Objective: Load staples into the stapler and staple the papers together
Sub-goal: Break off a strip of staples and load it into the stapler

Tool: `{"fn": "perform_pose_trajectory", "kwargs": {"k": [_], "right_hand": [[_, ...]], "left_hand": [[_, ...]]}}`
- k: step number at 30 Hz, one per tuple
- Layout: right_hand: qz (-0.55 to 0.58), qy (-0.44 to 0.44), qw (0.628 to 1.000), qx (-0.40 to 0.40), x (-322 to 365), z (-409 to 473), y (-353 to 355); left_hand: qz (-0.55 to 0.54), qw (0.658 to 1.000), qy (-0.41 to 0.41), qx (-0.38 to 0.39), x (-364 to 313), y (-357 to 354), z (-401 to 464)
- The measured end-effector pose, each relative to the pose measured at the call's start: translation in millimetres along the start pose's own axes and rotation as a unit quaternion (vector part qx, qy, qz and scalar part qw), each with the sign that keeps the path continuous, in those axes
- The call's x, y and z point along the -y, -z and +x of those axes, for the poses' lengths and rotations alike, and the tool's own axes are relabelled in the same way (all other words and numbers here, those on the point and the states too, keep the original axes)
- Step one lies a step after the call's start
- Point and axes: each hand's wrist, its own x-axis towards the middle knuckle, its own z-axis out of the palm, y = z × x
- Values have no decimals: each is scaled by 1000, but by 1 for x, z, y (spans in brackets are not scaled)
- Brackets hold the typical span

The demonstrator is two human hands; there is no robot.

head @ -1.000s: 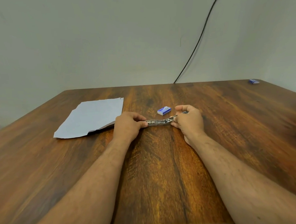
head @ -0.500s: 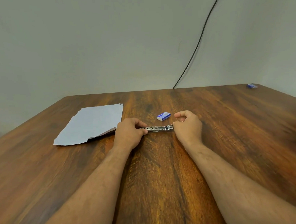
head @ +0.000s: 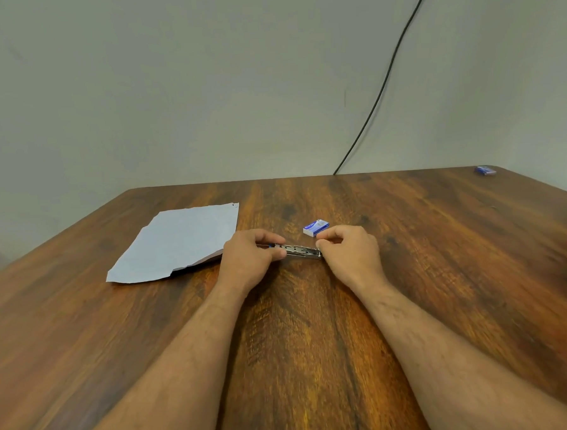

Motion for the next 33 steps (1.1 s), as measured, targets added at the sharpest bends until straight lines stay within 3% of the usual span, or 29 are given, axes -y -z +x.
{"fn": "perform_pose_trajectory", "kwargs": {"k": [5,15,33], "right_hand": [[-33,36,998,37,1,-2,-2],[-126,48,989,67,9,-8,0],[-131,36,990,47,11,-7,-6]], "left_hand": [[-62,997,5,37,2,6,-1],[-47,996,-27,74,-2,6,-4],[-72,994,-10,82,-5,6,-4]]}}
